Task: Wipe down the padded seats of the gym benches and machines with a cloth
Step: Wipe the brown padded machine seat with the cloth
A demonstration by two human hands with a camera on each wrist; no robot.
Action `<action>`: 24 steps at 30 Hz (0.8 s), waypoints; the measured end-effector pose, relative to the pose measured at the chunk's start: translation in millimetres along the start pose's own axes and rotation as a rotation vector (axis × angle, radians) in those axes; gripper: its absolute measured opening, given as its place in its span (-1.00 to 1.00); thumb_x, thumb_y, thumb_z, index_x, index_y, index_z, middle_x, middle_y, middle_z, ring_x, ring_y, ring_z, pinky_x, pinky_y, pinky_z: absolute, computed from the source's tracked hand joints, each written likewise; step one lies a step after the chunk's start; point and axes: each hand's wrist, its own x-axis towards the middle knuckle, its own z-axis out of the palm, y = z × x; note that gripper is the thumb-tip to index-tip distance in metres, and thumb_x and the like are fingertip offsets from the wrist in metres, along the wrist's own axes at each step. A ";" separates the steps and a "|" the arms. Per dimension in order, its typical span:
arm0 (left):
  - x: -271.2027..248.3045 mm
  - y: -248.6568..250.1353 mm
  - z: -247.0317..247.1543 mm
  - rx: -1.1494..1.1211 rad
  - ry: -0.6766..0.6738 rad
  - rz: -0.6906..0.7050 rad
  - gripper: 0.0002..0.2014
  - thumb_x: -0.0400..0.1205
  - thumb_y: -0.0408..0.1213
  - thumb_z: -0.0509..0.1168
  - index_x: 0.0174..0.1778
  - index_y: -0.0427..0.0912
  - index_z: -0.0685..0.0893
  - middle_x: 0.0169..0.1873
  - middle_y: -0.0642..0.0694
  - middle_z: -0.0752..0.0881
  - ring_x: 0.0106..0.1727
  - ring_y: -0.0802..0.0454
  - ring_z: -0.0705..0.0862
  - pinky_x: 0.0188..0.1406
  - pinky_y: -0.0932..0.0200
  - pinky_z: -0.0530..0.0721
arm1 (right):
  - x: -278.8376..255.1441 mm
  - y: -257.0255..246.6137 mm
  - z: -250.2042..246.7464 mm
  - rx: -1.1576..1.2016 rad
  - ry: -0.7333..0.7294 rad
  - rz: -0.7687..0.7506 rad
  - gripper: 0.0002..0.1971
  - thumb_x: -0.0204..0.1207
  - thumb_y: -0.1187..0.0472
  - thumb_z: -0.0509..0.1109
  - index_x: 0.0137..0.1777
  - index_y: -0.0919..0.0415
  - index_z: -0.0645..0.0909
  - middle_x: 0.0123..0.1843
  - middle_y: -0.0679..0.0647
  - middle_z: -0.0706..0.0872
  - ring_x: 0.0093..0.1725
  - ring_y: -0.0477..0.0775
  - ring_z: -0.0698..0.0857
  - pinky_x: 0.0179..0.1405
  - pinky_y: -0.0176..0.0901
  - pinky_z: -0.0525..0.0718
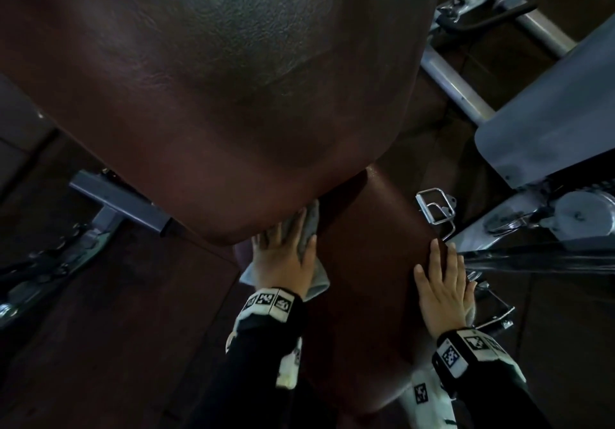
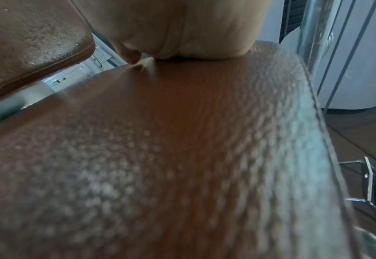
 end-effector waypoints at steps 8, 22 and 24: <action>-100.1 4.4 23.9 -0.305 0.096 -0.229 -0.36 0.62 0.20 -0.02 0.65 0.14 0.21 0.69 -0.18 -0.08 0.66 -0.30 -0.30 0.44 -0.34 0.29 | -0.6 -5.9 -1.5 -0.041 -0.013 0.040 -0.39 0.63 -0.25 -0.08 0.60 -0.26 -0.25 0.67 -0.11 -0.30 0.64 -0.08 -0.26 0.57 0.11 -0.32; -12.1 37.8 6.8 -0.050 0.030 0.131 -0.47 0.64 0.08 0.04 0.59 0.22 0.31 0.60 -0.16 0.32 0.58 -0.30 0.26 0.52 -0.16 0.28 | 6.3 16.0 11.1 -0.040 0.024 -0.071 -0.42 0.67 -0.16 -0.05 0.62 -0.22 -0.21 0.66 -0.21 -0.29 0.43 -0.47 -0.50 0.47 -0.19 -0.45; 2.3 18.1 -2.0 -0.008 -0.012 0.049 -0.44 0.64 0.10 -0.05 0.60 0.15 0.32 0.54 -0.16 0.43 0.48 -0.23 0.36 0.48 -0.16 0.37 | 5.8 16.4 12.6 -0.046 0.028 -0.071 -0.42 0.72 0.01 0.04 0.64 -0.17 -0.16 0.67 -0.18 -0.30 0.40 -0.51 -0.54 0.42 -0.26 -0.48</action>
